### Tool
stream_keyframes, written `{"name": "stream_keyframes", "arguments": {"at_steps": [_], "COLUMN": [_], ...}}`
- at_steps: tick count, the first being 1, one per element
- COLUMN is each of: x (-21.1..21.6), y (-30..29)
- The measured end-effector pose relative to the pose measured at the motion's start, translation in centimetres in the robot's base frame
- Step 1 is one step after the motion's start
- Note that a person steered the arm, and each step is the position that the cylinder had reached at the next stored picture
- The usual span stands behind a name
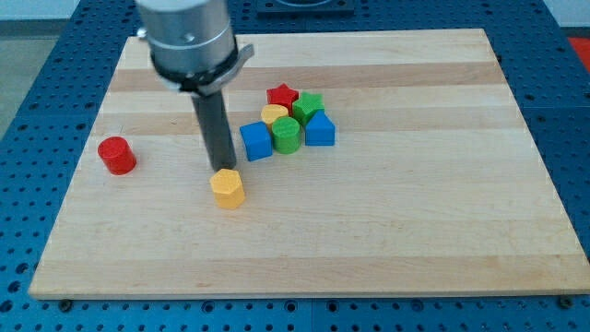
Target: Move the red circle to the left side
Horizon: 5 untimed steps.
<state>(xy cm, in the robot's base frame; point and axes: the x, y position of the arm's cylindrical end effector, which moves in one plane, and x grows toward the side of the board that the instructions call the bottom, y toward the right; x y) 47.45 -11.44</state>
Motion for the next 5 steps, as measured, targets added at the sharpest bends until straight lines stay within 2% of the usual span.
{"name": "stream_keyframes", "arguments": {"at_steps": [1, 3, 4, 5], "x": [2.6, 2.6, 2.4, 1.0], "y": [-2.5, -11.5, -18.1, -19.0]}}
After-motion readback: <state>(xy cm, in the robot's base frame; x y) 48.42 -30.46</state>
